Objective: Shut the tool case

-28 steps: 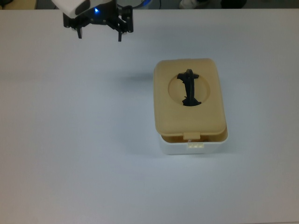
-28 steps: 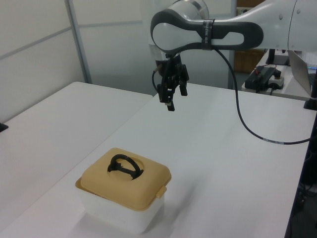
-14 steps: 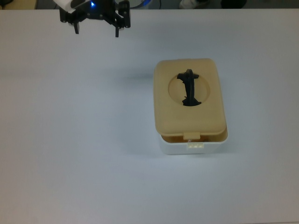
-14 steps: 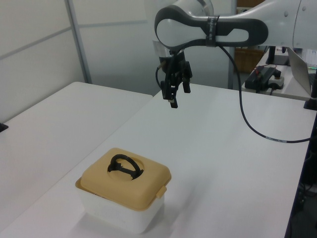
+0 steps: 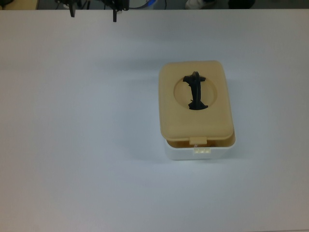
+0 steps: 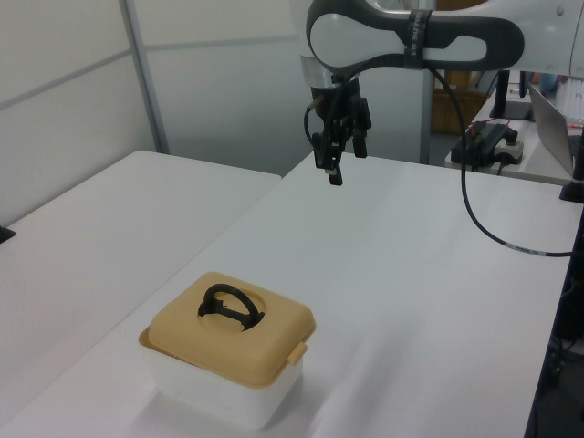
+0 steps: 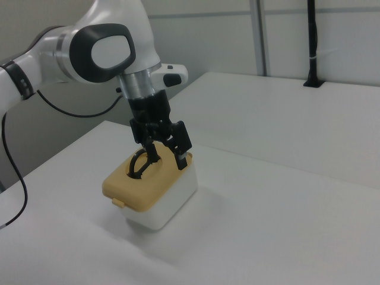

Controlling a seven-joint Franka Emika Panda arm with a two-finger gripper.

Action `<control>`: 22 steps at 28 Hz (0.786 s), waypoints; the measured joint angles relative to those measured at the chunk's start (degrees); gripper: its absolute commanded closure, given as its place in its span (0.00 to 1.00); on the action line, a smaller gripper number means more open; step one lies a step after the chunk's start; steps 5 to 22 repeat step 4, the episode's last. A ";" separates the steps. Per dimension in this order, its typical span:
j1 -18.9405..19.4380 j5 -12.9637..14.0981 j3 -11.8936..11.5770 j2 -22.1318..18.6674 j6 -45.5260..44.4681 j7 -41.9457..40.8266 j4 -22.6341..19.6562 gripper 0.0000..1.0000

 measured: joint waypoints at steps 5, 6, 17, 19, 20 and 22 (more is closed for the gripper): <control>0.00 0.63 -0.22 -0.72 0.00 -0.81 -0.57 0.00; 0.00 0.63 -0.22 -0.72 0.00 -0.81 -0.57 0.00; 0.00 0.63 -0.22 -0.72 0.00 -0.81 -0.57 0.00; 0.00 0.63 -0.22 -0.72 0.00 -0.81 -0.57 0.00; 0.00 0.63 -0.22 -0.72 0.00 -0.81 -0.57 0.00; 0.00 0.63 -0.22 -0.72 0.00 -0.81 -0.57 0.00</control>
